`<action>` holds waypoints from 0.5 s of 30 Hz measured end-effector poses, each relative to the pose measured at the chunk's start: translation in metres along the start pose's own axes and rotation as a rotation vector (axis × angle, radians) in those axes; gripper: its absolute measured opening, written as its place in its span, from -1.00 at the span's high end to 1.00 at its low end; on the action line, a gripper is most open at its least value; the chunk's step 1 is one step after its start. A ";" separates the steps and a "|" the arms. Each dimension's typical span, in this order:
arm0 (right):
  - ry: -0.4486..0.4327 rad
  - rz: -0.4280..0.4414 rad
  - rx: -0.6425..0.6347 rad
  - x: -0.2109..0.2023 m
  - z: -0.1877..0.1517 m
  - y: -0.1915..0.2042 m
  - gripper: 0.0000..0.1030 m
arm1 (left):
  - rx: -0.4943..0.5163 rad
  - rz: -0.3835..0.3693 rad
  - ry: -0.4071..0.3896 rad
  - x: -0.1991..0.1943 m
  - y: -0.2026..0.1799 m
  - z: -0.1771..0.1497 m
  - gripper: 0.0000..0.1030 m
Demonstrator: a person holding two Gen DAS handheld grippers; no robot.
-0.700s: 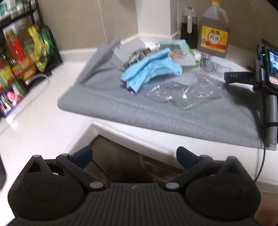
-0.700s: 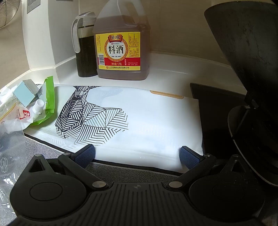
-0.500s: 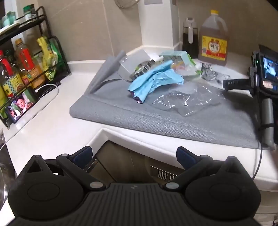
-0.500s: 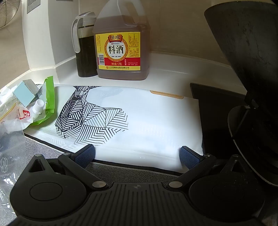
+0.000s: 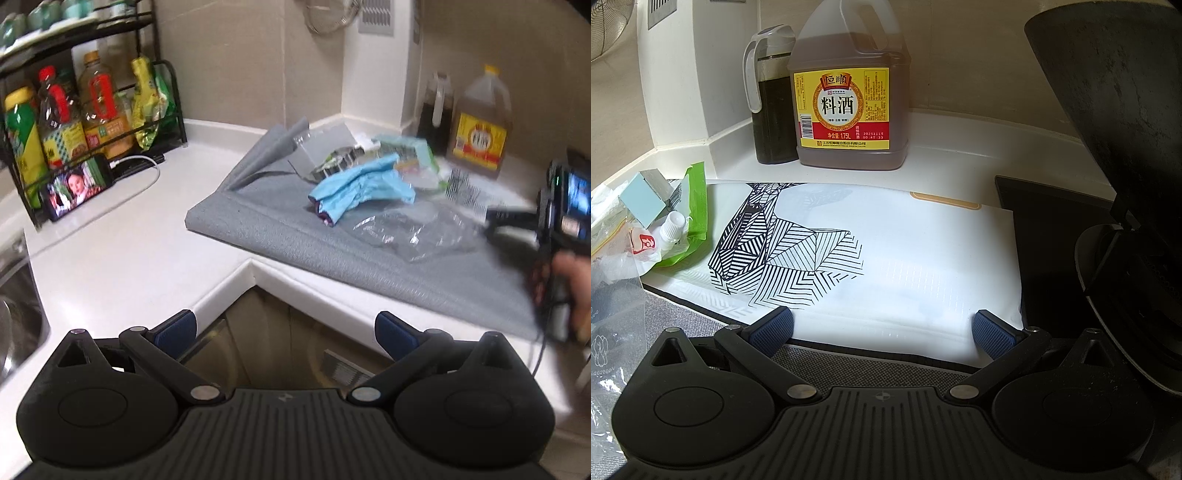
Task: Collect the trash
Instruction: 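Move both tools toward the trash pile on the grey mat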
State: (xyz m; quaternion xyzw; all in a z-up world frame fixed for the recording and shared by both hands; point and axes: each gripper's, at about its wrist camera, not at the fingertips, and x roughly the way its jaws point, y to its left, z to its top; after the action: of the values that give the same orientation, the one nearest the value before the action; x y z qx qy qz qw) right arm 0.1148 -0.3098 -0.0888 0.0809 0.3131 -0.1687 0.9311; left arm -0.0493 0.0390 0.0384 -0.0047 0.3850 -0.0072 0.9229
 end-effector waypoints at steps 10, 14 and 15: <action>-0.308 0.252 -0.220 -0.180 -0.057 0.010 -1.00 | 0.013 0.029 -0.084 -0.008 0.014 -0.015 -0.99; -0.397 0.371 -0.186 -0.245 -0.090 0.000 -1.00 | 0.036 0.011 -0.066 -0.013 0.010 -0.020 -1.00; -0.399 0.375 -0.197 -0.255 -0.095 0.001 -1.00 | 0.043 0.010 -0.074 -0.016 0.009 -0.022 -1.00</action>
State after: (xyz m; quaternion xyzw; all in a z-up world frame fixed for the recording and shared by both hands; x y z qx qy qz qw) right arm -0.1282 -0.2172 -0.0077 0.0119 0.1180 0.0252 0.9926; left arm -0.0756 0.0481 0.0341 0.0168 0.3506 -0.0107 0.9363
